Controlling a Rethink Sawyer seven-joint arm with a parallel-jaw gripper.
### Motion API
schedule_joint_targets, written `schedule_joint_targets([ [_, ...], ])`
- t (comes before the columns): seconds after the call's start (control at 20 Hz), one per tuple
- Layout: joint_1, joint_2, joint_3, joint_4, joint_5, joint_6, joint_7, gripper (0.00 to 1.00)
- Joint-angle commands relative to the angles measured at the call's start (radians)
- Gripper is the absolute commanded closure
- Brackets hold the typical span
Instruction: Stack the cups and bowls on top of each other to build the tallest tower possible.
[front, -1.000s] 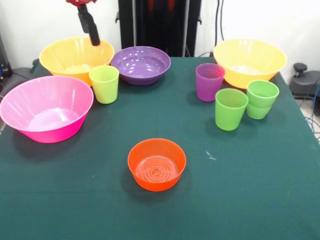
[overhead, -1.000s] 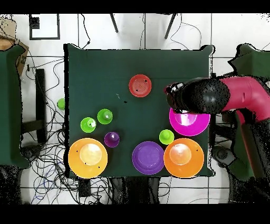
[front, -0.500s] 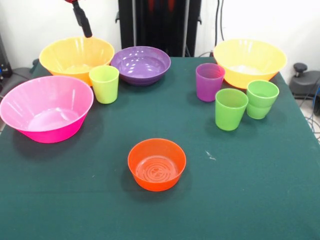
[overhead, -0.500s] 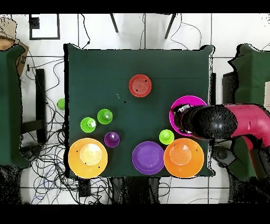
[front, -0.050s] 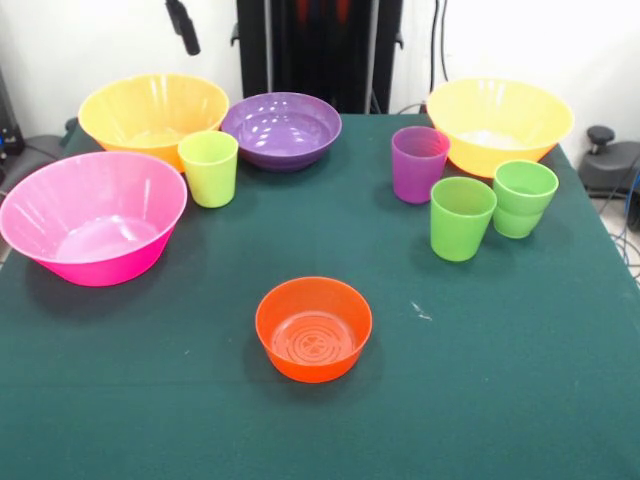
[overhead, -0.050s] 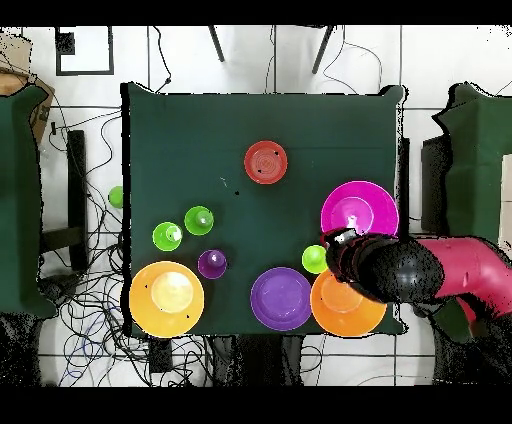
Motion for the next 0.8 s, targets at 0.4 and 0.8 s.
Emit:
schedule_joint_targets([
  [0.4,0.052,0.013,-0.129,0.228,-0.031,-0.262,0.327,0.0],
  [0.8,0.12,0.117,-0.272,0.184,-0.114,-0.403,0.337,0.0],
])
